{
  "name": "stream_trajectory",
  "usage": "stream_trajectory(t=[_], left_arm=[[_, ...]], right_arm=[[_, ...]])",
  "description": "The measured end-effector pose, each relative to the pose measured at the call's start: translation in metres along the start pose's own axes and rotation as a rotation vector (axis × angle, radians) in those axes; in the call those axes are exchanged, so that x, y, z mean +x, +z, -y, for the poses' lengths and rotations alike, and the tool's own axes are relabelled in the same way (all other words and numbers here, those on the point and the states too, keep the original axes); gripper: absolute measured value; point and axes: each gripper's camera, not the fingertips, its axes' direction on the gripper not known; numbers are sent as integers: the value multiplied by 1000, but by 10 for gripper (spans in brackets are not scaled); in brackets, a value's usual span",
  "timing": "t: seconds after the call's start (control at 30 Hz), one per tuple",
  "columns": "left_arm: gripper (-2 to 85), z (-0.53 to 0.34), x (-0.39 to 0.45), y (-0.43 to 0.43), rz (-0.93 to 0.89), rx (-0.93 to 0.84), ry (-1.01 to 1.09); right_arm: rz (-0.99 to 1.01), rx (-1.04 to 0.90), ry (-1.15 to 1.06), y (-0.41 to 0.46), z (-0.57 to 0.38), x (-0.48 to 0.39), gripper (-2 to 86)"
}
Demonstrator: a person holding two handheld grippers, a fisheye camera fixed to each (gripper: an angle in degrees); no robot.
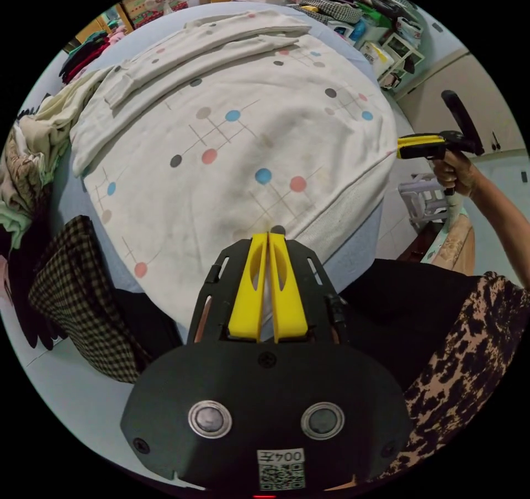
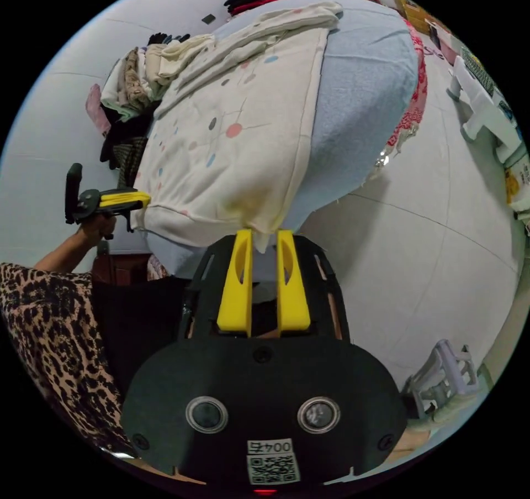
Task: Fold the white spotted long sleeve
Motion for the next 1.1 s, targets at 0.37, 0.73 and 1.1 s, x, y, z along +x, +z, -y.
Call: stream_trajectory(t=[0.37, 0.73, 1.1], left_arm=[[3, 14, 14, 1, 26, 22, -30], [4, 26, 17, 3, 57, 27, -29], [4, 36, 6, 7, 83, 23, -26]], right_arm=[[-207, -76, 42, 11, 8, -14, 35], [-408, -148, 10, -14, 34, -71, 29], [-428, -75, -167, 36, 128, -176, 53]])
